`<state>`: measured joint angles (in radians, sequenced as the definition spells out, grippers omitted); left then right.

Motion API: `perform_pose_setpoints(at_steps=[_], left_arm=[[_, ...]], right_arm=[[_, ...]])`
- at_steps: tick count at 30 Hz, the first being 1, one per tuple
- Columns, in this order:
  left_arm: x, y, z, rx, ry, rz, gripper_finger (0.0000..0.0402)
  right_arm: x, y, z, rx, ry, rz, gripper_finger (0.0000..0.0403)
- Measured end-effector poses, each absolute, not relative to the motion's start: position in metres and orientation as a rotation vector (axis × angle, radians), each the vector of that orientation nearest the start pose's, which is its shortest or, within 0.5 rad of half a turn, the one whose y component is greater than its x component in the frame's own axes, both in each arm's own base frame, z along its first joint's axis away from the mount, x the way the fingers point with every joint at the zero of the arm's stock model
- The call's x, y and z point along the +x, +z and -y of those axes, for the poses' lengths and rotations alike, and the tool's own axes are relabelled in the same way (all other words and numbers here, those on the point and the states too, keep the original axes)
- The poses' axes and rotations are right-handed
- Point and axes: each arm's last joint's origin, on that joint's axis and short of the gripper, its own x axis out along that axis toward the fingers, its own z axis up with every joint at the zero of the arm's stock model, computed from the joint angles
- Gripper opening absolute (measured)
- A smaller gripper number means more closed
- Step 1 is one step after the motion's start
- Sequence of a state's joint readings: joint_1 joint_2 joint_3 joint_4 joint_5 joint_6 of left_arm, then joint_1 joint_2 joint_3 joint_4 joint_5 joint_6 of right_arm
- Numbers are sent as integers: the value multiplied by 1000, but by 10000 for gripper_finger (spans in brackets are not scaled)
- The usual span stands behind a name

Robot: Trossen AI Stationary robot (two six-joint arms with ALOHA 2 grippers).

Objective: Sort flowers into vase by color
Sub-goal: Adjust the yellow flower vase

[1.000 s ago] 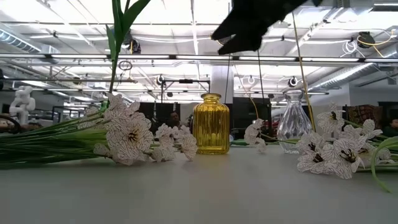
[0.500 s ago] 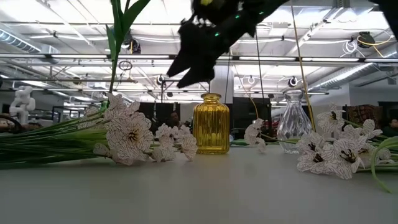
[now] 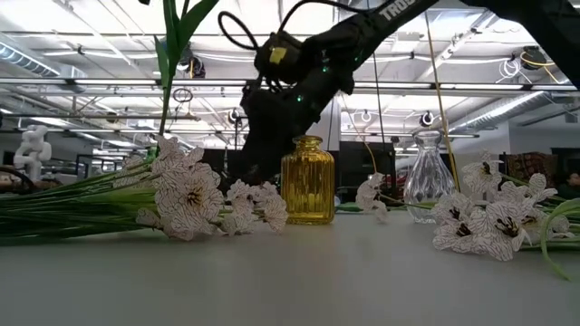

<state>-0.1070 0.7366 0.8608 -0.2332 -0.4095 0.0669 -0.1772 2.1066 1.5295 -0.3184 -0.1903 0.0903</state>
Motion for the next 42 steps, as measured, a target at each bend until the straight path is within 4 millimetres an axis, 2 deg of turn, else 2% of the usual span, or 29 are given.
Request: perform_pose_setpoints(at_steps=[3,7,9,12,15,19,21,23,29,37,42], left_arm=[[149,360,4,121,311,-137,58],[142,358,2,129,353,-166,58],[140,356,2,132,354,-182,58],[140,354,2,118,353,-201,58],[140,352,2,120,353,-217,58],[140,352,2,119,353,-218,58],[140,352,2,117,353,-217,58],[140,352,2,118,353,-217,58],[140,352,2,116,337,-217,58],[140,353,3,122,326,-216,58],[141,353,3,119,301,-208,58]], right_arm=[[449,166,74,230,-30,-884,378],[447,167,76,181,-46,-901,378],[439,179,77,165,-50,-959,378],[422,214,81,107,-76,-1013,377],[399,241,85,9,-143,-1094,377],[367,250,107,-18,-240,-1269,377],[353,246,125,28,-279,-1332,377],[340,233,141,58,-306,-1395,377],[309,191,166,90,-292,-1509,377],[286,148,180,-3,-270,-1498,377],[281,141,182,-32,-255,-1471,377]])
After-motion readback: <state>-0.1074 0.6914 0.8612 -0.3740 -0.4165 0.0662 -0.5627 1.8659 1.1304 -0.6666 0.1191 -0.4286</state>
